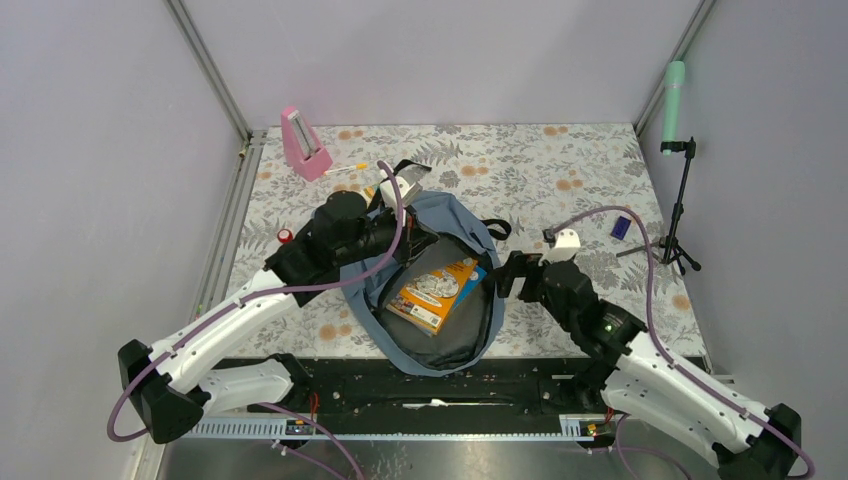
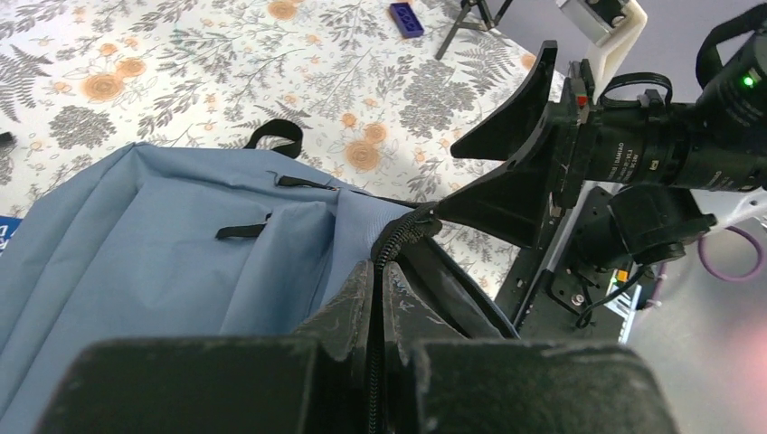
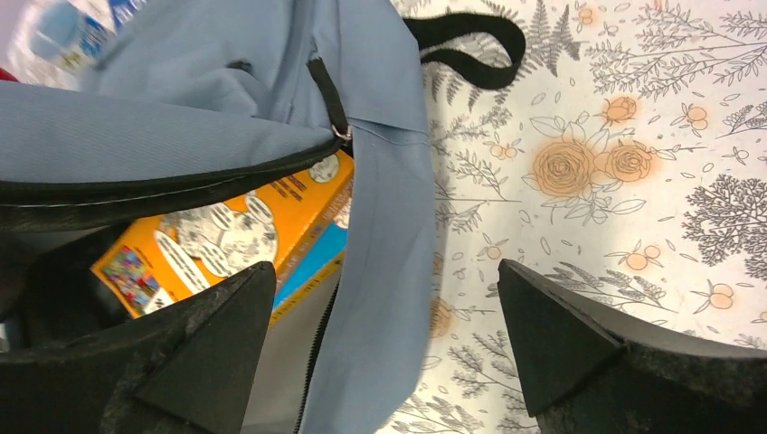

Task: Pack the student bag
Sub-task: Place the book in the student bag, then pick up the book from the center of the board.

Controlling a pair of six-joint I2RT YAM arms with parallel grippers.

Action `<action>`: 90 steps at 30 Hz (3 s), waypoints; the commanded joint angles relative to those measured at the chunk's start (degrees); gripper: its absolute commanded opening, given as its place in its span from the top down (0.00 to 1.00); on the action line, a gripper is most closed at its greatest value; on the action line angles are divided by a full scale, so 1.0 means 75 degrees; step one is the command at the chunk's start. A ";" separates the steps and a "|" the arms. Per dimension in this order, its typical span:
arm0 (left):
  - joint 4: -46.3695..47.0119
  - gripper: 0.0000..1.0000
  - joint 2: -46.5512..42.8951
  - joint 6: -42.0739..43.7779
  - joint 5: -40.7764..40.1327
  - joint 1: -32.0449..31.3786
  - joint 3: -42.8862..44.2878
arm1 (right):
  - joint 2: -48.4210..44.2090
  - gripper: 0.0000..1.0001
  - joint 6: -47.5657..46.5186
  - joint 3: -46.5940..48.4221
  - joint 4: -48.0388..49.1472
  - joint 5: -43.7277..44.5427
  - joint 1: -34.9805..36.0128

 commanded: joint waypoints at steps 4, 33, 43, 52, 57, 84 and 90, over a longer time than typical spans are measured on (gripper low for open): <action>0.0048 1.00 -0.0086 0.0272 -0.0500 0.0074 0.0369 | 0.1072 0.02 -0.1656 0.0629 0.0201 -0.1720 -0.0548; 0.0054 0.77 0.0185 0.0368 0.0986 0.0356 0.0406 | 0.3421 0.98 -0.4740 0.2403 0.2421 -0.3482 -0.0541; 0.0057 0.03 -0.1609 -0.2152 -0.3447 0.0711 -0.1638 | 0.2283 1.00 -0.4192 0.1405 0.1637 -0.1485 -0.0546; -0.0144 0.01 -0.1758 -0.4025 -0.3808 0.1671 -0.3434 | 0.1709 1.00 -0.4009 0.1260 0.0725 -0.1255 -0.0541; 0.0696 0.01 -0.1266 -0.4203 -0.3335 0.1733 -0.3694 | 0.1363 1.00 -0.3676 0.1184 0.0334 -0.1131 -0.0541; 0.4985 0.46 0.3160 -0.4025 0.0428 0.1410 -0.2347 | 0.0027 1.00 -0.3021 0.1707 -0.1756 0.0139 -0.0539; 0.3229 0.20 0.2124 -0.2905 -0.0682 0.1573 -0.2095 | 0.0032 1.00 -0.3011 0.1771 -0.1750 0.0372 -0.0548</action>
